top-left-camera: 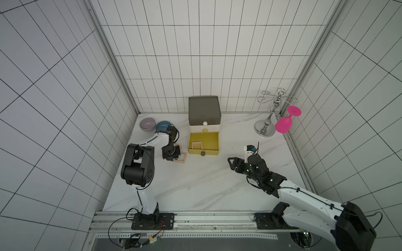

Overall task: Place the brooch boxes into the drawer by color
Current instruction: Pick up the brooch box from the center of the board, then place the brooch box in the drawer.

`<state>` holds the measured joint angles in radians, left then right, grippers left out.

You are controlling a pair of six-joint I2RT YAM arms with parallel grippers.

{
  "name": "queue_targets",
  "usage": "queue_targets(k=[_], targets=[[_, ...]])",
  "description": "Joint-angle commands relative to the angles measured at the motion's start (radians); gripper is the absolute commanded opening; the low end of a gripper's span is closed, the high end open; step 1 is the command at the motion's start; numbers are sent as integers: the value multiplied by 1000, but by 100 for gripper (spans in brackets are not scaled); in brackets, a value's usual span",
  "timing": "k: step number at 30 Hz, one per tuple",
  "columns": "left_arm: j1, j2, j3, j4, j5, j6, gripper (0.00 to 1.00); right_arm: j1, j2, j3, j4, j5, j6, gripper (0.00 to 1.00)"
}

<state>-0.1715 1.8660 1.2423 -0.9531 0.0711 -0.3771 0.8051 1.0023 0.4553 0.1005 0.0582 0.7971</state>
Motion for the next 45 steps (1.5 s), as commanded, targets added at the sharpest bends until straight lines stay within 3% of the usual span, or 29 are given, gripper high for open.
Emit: queue_targets(k=[1,3,11,16,21,31,45], targets=[[-6,18,18,21,-6,0,6,5,-13,7,-9,20,2,73],[-10,12,13,17,-8,-2,0,5,-10,6,-9,20,5,73],[-16,-89,30,-44,6,-9,0,5,1,8,-1,14,5,73],[-26,-197,127,-125,23,-2,0,5,-11,-3,2,20,9,73],[-73,-251,239,-98,111,-11,0,5,-11,-7,4,23,11,73],[-186,-46,462,-112,69,23,0,5,-35,-13,-11,37,8,73],[-295,44,428,-26,73,-12,0,2,-10,-9,-8,34,1,74]])
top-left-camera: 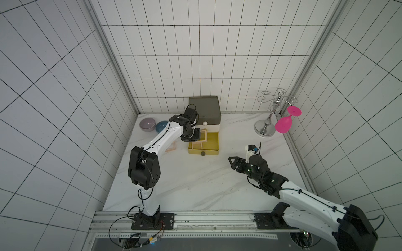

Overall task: Place the brooch boxes into the drawer by color
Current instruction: Place the brooch box in the drawer.

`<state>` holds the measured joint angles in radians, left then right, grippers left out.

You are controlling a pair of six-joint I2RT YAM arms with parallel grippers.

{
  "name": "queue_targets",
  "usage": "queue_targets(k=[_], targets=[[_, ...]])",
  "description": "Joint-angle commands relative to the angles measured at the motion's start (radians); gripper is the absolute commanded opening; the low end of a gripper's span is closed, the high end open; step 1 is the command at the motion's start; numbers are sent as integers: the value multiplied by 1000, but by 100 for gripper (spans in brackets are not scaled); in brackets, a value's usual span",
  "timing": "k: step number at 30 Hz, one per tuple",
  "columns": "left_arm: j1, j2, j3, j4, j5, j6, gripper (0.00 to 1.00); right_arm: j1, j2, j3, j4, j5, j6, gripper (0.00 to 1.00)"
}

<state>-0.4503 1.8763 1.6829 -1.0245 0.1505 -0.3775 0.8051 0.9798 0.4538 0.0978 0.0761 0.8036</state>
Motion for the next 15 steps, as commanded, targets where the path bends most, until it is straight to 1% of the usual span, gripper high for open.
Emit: queue_targets(k=[1,7,15], targets=[[-25,42,-10,47,-10,-16,0,2,16,-6,-4,14,-5,74],[-63,91,6,66,-29,-32,0,0,16,-5,-7,14,-8,74],[-86,150,22,96,-42,-43,0,0,-1,-26,-13,19,-2,74]])
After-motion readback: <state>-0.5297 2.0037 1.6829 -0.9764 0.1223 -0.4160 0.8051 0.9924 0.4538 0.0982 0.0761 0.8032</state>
